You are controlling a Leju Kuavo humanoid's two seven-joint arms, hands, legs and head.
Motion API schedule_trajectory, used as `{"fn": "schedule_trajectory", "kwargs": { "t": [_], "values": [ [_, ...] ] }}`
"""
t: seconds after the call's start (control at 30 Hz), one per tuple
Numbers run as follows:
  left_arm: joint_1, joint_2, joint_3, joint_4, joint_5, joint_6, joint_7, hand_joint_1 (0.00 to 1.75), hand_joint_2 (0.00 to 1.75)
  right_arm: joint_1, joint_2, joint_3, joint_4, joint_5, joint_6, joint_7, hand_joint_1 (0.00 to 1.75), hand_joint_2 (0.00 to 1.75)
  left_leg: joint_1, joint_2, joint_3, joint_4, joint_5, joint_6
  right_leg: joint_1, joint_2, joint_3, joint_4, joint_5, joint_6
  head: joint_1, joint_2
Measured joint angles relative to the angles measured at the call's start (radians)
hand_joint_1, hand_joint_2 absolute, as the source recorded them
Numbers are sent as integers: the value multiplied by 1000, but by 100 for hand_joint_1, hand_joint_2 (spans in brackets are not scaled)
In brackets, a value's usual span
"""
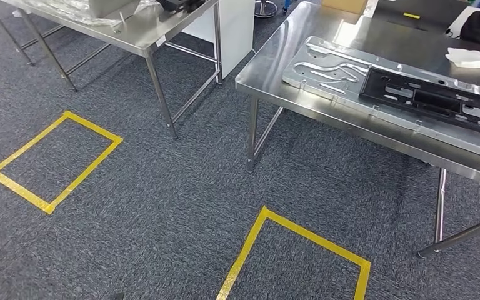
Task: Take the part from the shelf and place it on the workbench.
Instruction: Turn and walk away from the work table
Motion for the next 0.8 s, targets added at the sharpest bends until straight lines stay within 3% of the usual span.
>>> {"fn": "schedule_trajectory", "kwargs": {
  "t": [0.07, 0.13, 0.2, 0.27, 0.37, 0.4, 0.43, 0.47, 0.5, 0.57, 0.63, 0.7, 0.77, 0.8],
  "values": [
    [1, 0, 0, 0, 0, 7, 5, 0, 0, -5, 11, 17, 31, 12, 18, 57, 0, 0, -2, -15, -19, 15, 3, -8, 0, 30, 71, -116, 21, -10, 0, 0],
    [0, 0, 1, 0, 0, 11, 10, 0, 0, -10, 14, 27, 55, 15, 47, 76, 0, 0, -1, -26, -31, 23, 7, -20, 5, 44, 85, -150, 17, -22, -1, 0],
    [2, 0, 1, 0, 0, 14, 12, 0, 0, -14, 15, 37, 77, 14, 91, 68, 0, 0, 2, -34, -38, 28, 10, -32, 6, 25, 84, -155, 25, -36, -1, 0],
    [4, 1, 1, 0, 0, 16, 9, 0, 0, -16, 17, 47, 91, 19, 127, 47, 0, 0, 3, -13, -58, 69, -19, -42, 2, 3, 85, -163, 33, -50, -1, 0],
    [4, 1, 2, 0, 6, 17, -6, 0, 0, -16, 26, 71, 107, 54, 155, 18, 0, 0, 9, 29, -138, 253, -119, -55, 5, -32, 78, -164, 37, -60, -1, 0],
    [5, 1, 3, 0, 11, 18, -10, 0, 0, -18, 31, 81, 111, 67, 160, 13, 0, 0, 12, 34, -153, 296, -134, -58, 6, -44, 76, -164, 37, -60, -1, 0],
    [5, 1, 5, 0, 15, 19, -12, 0, 0, -20, 36, 92, 115, 79, 163, 11, 0, 0, 13, 37, -151, 304, -129, -60, 6, -56, 74, -163, 38, -60, -1, 0],
    [6, 1, 6, 0, 19, 21, -12, 0, 0, -23, 41, 102, 118, 89, 166, 11, 0, 0, 15, 42, -128, 270, -108, -61, 7, -68, 74, -163, 38, -60, -1, 0],
    [6, 1, 8, 0, 22, 24, -12, 0, 0, -26, 46, 110, 120, 97, 169, 11, 0, 0, 15, 55, -87, 203, -77, -59, 7, -79, 75, -162, 38, -58, -1, 0],
    [3, 1, 9, 0, 29, 28, -10, 0, 0, -32, 54, 127, 122, 107, 172, 12, 0, 0, 10, 96, -12, 65, -36, -50, 11, -99, 78, -160, 37, -51, -1, 0],
    [0, 1, 10, 0, 35, 30, -8, 0, 0, -38, 58, 138, 125, 112, 174, 13, 0, 0, 3, 111, 9, 14, -29, -37, 16, -117, 80, -158, 36, -40, -1, 0],
    [4, 1, 13, 0, 37, 36, -2, 0, 0, -46, 62, 148, 126, 119, 178, 14, 0, 0, 4, 90, 6, 10, -22, -25, 15, -130, 82, -158, 34, -29, -1, 0],
    [6, -1, 21, 0, 43, 49, 14, 0, 0, -51, 65, 159, 127, 130, 184, 15, 0, 0, 9, 72, 8, 1, -11, -11, 11, -96, 73, -130, 8, -18, -1, 0],
    [4, -3, 26, 0, 48, 58, 25, 0, 0, -51, 67, 164, 127, 137, 187, 17, 0, 0, 11, 63, 8, -3, -5, -5, 8, -66, 54, -84, -22, -15, -1, 0]
  ]
}}
